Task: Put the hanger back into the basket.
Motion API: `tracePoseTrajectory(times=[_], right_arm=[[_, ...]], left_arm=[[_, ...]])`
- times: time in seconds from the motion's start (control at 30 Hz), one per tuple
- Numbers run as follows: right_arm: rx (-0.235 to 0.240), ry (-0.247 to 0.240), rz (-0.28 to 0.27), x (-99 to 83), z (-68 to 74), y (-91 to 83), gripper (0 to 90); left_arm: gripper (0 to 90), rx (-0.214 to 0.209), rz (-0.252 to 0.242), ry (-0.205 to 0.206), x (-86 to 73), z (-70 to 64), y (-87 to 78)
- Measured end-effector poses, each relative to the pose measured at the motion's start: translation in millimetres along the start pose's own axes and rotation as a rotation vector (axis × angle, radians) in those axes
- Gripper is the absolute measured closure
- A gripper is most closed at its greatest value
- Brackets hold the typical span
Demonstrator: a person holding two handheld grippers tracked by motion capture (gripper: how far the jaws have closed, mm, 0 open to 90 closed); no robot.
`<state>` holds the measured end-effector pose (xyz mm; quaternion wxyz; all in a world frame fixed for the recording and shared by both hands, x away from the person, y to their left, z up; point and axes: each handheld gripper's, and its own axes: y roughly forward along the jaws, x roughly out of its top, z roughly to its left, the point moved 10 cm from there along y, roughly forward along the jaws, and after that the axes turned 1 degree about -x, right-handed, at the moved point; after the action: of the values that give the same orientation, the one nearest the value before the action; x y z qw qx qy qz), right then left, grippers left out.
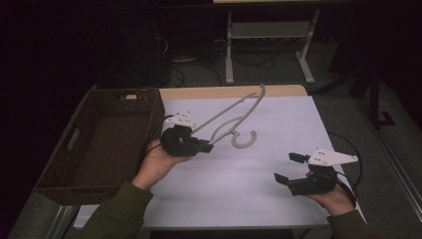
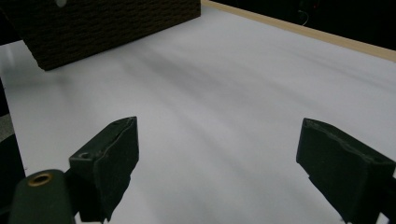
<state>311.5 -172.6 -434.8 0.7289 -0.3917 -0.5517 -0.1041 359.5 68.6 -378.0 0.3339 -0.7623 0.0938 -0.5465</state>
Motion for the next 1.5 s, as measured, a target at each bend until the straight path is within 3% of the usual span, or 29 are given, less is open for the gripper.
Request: tracePoseTrajectory(times=[0.23, 0.27, 0.57, 1.1, 1.33, 1.5], right_arm=[[-0.003, -0.005, 0.006, 0.1, -0.1, 0.9, 12.9], [-0.008, -0.012, 0.008, -0.4, -1.3, 1.6, 13.1], [-0.013, -0.01, 0.008, -0.4, -2.0, 1.7, 13.2], [-0.022, -0.004, 0.004, 0.5, -2.8, 2.3, 12.0], [-0.054, 0.01, -0.018, 4.9, -5.6, 3.5, 1.5], [-0.066, 0.009, -0.027, 7.2, -6.1, 3.2, 0.8]], left_arm=[[82.4, 0.018, -0.009, -0.007, 12.2, 8.5, -29.0], [82.4, 0.026, -0.012, -0.007, 14.8, 12.3, -38.9], [82.4, 0.058, -0.041, -0.036, 17.1, 29.7, -77.4], [82.4, 0.143, -0.069, -0.102, -12.8, 59.1, -143.9], [82.4, 0.179, -0.067, -0.132, -31.8, 72.7, -170.4], [82.4, 0.204, -0.065, -0.154, -45.8, 82.0, -186.3]])
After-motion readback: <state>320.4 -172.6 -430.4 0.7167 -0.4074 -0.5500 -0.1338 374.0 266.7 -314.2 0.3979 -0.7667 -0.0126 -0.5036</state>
